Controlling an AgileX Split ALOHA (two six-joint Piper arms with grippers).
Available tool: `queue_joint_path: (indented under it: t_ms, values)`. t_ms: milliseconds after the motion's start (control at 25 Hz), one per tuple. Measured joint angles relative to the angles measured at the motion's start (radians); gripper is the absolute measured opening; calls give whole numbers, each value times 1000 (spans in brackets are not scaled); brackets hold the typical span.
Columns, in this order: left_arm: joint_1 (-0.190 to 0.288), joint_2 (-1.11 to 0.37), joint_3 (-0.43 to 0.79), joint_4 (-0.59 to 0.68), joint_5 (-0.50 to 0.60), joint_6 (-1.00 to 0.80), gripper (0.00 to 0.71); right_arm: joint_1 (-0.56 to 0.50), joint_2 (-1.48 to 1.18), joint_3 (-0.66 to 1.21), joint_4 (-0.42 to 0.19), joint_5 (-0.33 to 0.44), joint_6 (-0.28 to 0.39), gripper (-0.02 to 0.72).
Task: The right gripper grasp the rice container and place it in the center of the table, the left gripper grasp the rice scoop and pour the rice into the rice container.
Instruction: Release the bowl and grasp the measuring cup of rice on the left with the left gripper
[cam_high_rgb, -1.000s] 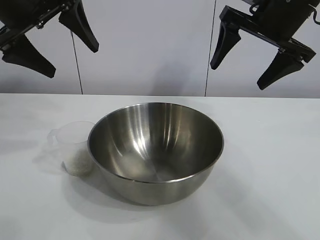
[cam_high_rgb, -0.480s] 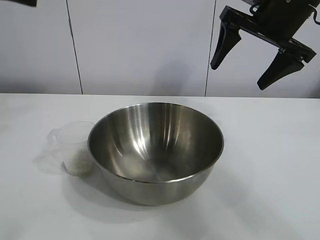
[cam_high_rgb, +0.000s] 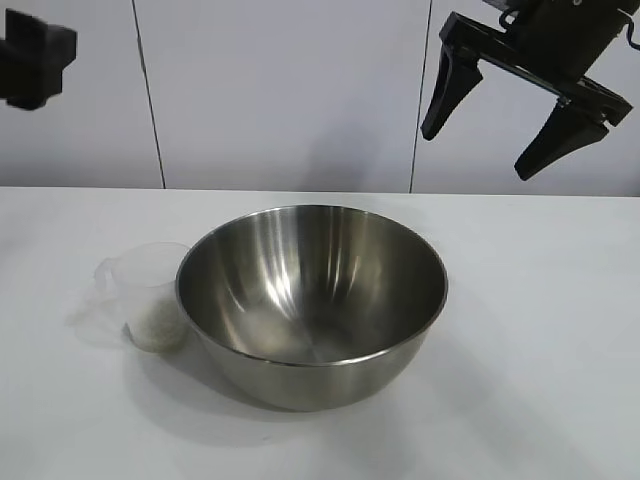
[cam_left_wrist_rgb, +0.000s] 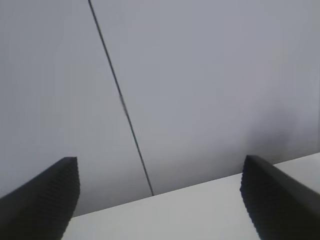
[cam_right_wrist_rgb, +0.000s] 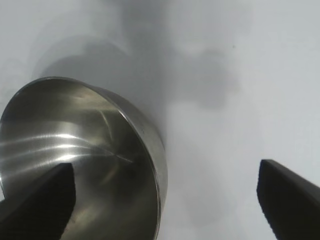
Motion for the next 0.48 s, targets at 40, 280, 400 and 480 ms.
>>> queue_joint_path:
  t_ms: [40, 280, 400, 480]
  values:
    - [0, 8, 36, 1, -51, -29, 633, 0, 0, 0, -1, -1, -3, 683]
    - [0, 110, 207, 23, -173, -158, 633, 0, 0, 0, -1, -1, -10, 683]
    - [-1, 184, 249, 81, -173, -170, 633, 0, 0, 0, -1, -1, -13, 683]
    - [-1, 225, 256, 102, -174, -171, 628, 0, 0, 0, -1, -1, -13, 683]
